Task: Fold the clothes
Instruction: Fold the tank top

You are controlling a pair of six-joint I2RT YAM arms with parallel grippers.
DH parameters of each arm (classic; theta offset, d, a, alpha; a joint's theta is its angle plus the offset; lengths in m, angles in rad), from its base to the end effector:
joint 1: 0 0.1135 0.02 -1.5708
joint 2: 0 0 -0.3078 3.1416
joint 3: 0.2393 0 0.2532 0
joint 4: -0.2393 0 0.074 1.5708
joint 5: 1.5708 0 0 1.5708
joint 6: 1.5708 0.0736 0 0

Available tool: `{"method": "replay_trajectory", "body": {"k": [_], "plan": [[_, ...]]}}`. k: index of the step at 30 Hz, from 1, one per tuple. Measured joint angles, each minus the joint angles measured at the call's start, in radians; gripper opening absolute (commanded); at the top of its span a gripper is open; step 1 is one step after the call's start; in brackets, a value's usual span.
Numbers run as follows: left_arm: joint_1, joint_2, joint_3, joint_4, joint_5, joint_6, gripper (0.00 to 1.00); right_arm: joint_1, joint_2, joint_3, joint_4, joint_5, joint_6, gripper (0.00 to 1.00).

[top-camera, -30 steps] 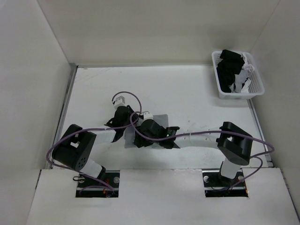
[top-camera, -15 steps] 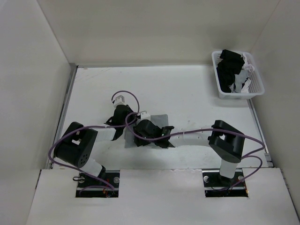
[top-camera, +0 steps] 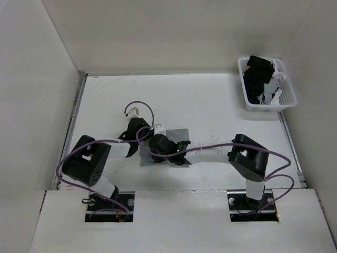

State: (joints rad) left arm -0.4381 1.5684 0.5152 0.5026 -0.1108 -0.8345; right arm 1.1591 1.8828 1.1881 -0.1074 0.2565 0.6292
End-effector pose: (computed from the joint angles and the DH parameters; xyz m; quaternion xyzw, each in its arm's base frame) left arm 0.2919 -0.1278 0.1602 -0.1981 0.8490 -0.2508 0.4208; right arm 0.1943 0.3983 0.1907 -0.1945 0.8999 0.2157 0.3253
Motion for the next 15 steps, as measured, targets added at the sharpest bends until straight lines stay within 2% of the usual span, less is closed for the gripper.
{"method": "replay_trajectory", "body": {"k": [2, 4, 5, 8, 9, 15], "plan": [[0.003, 0.001, 0.0, 0.001, 0.008, -0.005, 0.04, 0.0, 0.0, 0.0, 0.002, -0.007, 0.0, 0.31], [0.009, 0.001, 0.0, 0.003, 0.017, -0.011, 0.04, 0.0, 0.0, 0.0, 0.003, -0.017, -0.002, 0.41], [0.013, 0.001, 0.0, 0.003, 0.023, -0.013, 0.04, 0.0, 0.0, 0.0, 0.003, -0.022, -0.003, 0.38], [0.024, 0.001, 0.0, 0.003, 0.04, -0.021, 0.03, 0.0, 0.0, 0.0, 0.003, -0.042, -0.011, 0.1], [0.026, 0.001, 0.0, 0.003, 0.043, -0.023, 0.03, 0.0, 0.0, 0.0, 0.003, -0.048, -0.011, 0.05], [0.028, -0.009, 0.0, 0.0, 0.062, -0.032, 0.02, 0.004, -0.025, -0.008, 0.0, -0.036, -0.005, 0.02]]}}
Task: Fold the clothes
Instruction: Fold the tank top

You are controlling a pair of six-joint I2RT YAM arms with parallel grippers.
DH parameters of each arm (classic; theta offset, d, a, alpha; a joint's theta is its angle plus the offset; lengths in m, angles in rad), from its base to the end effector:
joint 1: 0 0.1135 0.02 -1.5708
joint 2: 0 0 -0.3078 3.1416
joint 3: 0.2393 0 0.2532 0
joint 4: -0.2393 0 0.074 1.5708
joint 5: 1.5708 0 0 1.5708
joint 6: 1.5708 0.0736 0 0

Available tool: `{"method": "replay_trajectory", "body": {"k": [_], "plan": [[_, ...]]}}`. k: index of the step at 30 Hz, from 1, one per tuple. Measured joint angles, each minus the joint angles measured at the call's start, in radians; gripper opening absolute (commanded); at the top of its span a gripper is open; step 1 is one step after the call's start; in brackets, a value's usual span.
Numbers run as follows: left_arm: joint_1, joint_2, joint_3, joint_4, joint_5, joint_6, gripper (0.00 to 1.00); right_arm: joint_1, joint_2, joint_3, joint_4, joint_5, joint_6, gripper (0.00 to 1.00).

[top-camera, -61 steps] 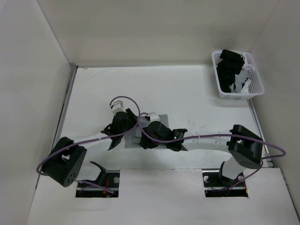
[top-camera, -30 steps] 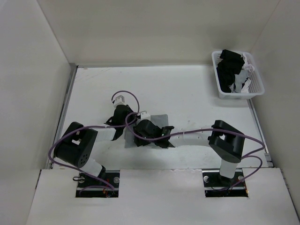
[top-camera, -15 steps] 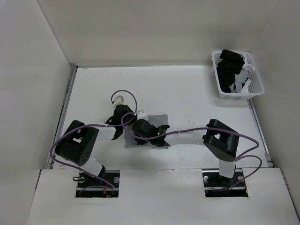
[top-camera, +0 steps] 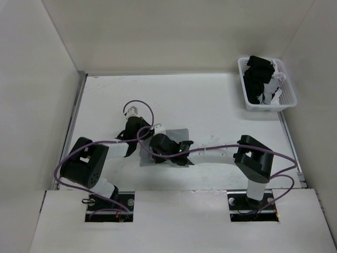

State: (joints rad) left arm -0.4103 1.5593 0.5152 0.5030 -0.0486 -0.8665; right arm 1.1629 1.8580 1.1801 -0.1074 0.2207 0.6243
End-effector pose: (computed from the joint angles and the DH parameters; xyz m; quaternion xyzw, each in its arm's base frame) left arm 0.2934 -0.1237 0.1628 -0.2084 0.8449 -0.2764 0.4079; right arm 0.1891 0.3971 0.1981 -0.2037 0.8964 0.2327 0.3177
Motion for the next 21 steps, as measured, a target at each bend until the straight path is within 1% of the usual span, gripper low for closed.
{"method": "replay_trajectory", "body": {"k": [3, 7, 10, 13, 17, 20, 21], "plan": [[0.0, -0.053, 0.0, -0.015, 0.012, -0.002, 0.02, 0.014, -0.064, -0.005, -0.018, 0.019, -0.003, 0.02], [0.008, -0.186, 0.014, -0.063, 0.027, -0.002, 0.02, 0.048, -0.166, 0.0, -0.015, 0.023, -0.008, 0.03], [0.032, -0.272, 0.035, -0.094, 0.033, -0.002, 0.02, 0.068, -0.178, 0.031, -0.01, 0.02, -0.01, 0.03], [0.076, -0.317, 0.034, -0.12, 0.031, -0.002, 0.02, 0.073, -0.138, 0.069, 0.008, 0.011, -0.011, 0.03], [0.163, -0.325, -0.023, -0.121, 0.006, -0.014, 0.03, 0.074, -0.008, 0.137, 0.049, -0.002, -0.011, 0.02], [0.269, -0.304, -0.086, -0.117, -0.02, -0.041, 0.05, 0.076, 0.094, 0.174, 0.092, -0.009, -0.003, 0.03], [0.305, -0.282, -0.097, -0.115, -0.029, -0.054, 0.07, 0.076, 0.125, 0.184, 0.107, -0.013, 0.003, 0.05]]}}
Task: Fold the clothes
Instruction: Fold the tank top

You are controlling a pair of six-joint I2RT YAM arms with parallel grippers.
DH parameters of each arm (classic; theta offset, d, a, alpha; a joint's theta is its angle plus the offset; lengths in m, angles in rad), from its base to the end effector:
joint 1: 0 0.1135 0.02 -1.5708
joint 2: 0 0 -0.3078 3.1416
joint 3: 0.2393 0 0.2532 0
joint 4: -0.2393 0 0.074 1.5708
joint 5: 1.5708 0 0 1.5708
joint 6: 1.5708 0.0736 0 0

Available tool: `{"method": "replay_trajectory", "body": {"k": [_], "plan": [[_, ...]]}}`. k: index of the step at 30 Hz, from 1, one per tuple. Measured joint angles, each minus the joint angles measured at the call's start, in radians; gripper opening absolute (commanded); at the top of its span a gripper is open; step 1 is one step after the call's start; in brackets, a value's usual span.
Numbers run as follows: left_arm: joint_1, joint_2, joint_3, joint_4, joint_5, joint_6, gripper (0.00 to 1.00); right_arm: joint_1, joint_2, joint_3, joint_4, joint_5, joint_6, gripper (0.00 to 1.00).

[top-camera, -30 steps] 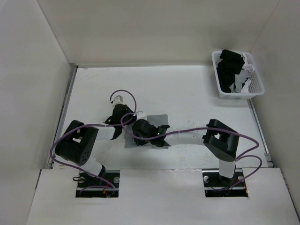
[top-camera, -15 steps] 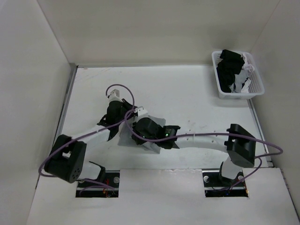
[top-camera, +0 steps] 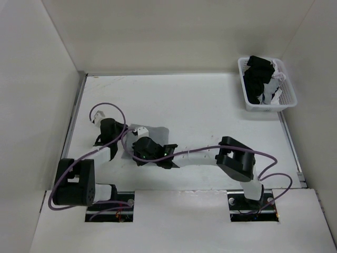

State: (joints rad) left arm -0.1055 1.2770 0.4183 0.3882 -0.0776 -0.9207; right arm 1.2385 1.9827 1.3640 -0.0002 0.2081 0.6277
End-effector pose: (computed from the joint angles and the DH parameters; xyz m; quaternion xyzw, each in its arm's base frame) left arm 0.2675 -0.0226 0.1943 -0.3563 0.7740 -0.2276 0.4714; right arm 0.1766 0.4652 0.2171 -0.2204 0.8575 0.3112 0.3455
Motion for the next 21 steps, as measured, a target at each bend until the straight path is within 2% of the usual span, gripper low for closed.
{"method": "replay_trajectory", "body": {"k": [2, 4, 6, 8, 10, 11, 13, 15, 16, 18, 21], "plan": [[0.06, 0.047, -0.009, 0.005, -0.011, -0.031, 0.15, -0.001, 0.043, 0.013, 0.033, -0.004, 0.021, 0.14], [0.114, 0.088, -0.011, 0.005, -0.017, -0.061, 0.29, -0.003, 0.064, 0.015, 0.055, -0.008, 0.042, 0.34], [0.15, 0.099, -0.013, 0.006, -0.02, -0.081, 0.41, -0.006, 0.067, 0.015, 0.075, -0.014, 0.058, 0.49], [0.163, 0.079, -0.015, 0.006, -0.02, -0.091, 0.47, -0.007, 0.062, 0.01, 0.101, -0.023, 0.063, 0.58], [0.16, 0.024, -0.024, 0.009, -0.02, -0.092, 0.49, -0.008, 0.027, -0.034, 0.126, -0.027, 0.067, 0.61], [0.154, -0.013, -0.028, 0.005, -0.022, -0.089, 0.49, -0.008, -0.007, -0.072, 0.131, -0.03, 0.068, 0.6], [0.125, -0.091, -0.029, -0.003, -0.026, -0.079, 0.48, -0.01, -0.092, -0.152, 0.133, -0.034, 0.066, 0.47], [0.056, -0.161, -0.029, -0.007, -0.029, -0.059, 0.47, -0.016, -0.182, -0.215, 0.136, -0.035, 0.061, 0.21], [0.009, -0.186, -0.029, -0.012, -0.029, -0.05, 0.46, -0.024, -0.225, -0.239, 0.143, -0.037, 0.059, 0.11], [-0.087, -0.219, -0.033, -0.03, -0.028, -0.039, 0.44, -0.052, -0.291, -0.275, 0.153, -0.037, 0.061, 0.05], [-0.221, -0.263, -0.079, -0.061, -0.037, -0.036, 0.43, -0.126, -0.323, -0.307, 0.184, -0.036, 0.075, 0.06]]}}
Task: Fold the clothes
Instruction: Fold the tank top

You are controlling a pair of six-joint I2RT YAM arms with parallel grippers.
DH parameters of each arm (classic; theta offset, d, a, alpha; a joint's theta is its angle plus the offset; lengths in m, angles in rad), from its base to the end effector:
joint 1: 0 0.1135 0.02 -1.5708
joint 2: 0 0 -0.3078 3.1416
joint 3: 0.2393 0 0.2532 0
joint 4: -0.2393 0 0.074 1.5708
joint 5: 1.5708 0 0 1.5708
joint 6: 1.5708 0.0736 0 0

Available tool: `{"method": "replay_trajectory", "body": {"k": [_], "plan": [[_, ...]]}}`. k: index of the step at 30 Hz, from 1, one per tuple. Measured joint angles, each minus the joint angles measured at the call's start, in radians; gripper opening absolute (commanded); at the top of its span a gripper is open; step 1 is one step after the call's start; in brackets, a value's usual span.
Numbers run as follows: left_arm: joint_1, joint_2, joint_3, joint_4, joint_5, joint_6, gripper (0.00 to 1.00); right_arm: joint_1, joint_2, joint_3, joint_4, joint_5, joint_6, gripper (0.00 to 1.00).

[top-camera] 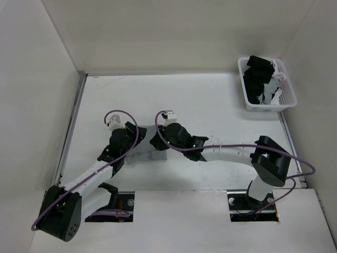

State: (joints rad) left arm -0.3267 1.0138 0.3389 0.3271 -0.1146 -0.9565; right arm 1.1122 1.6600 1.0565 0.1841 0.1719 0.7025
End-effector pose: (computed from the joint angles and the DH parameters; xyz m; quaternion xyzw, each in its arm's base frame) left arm 0.2159 -0.0643 0.2178 -0.2844 0.7671 -0.3055 0.4872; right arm 0.1963 0.3691 0.2702 -0.1242 0.8277 0.3830 0.3908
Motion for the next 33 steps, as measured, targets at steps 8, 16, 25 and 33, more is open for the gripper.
{"method": "replay_trajectory", "body": {"k": [8, 16, 25, 33], "plan": [[-0.065, -0.099, -0.186, -0.109, -0.076, -0.056, 0.43, -0.121, 0.187, -0.04, 0.015, -0.078, 0.091, 0.07], [-0.037, -0.122, -0.217, -0.115, -0.064, -0.089, 0.48, -0.199, 0.166, -0.175, 0.095, -0.12, 0.23, 0.04], [-0.112, -0.083, -0.101, -0.159, -0.06, -0.015, 0.52, -0.319, -0.019, -0.352, 0.061, -0.085, 0.236, 0.39], [-0.272, -0.233, 0.089, -0.261, -0.178, 0.143, 0.59, -0.3, -0.489, -0.472, 0.043, 0.002, 0.137, 0.66]]}}
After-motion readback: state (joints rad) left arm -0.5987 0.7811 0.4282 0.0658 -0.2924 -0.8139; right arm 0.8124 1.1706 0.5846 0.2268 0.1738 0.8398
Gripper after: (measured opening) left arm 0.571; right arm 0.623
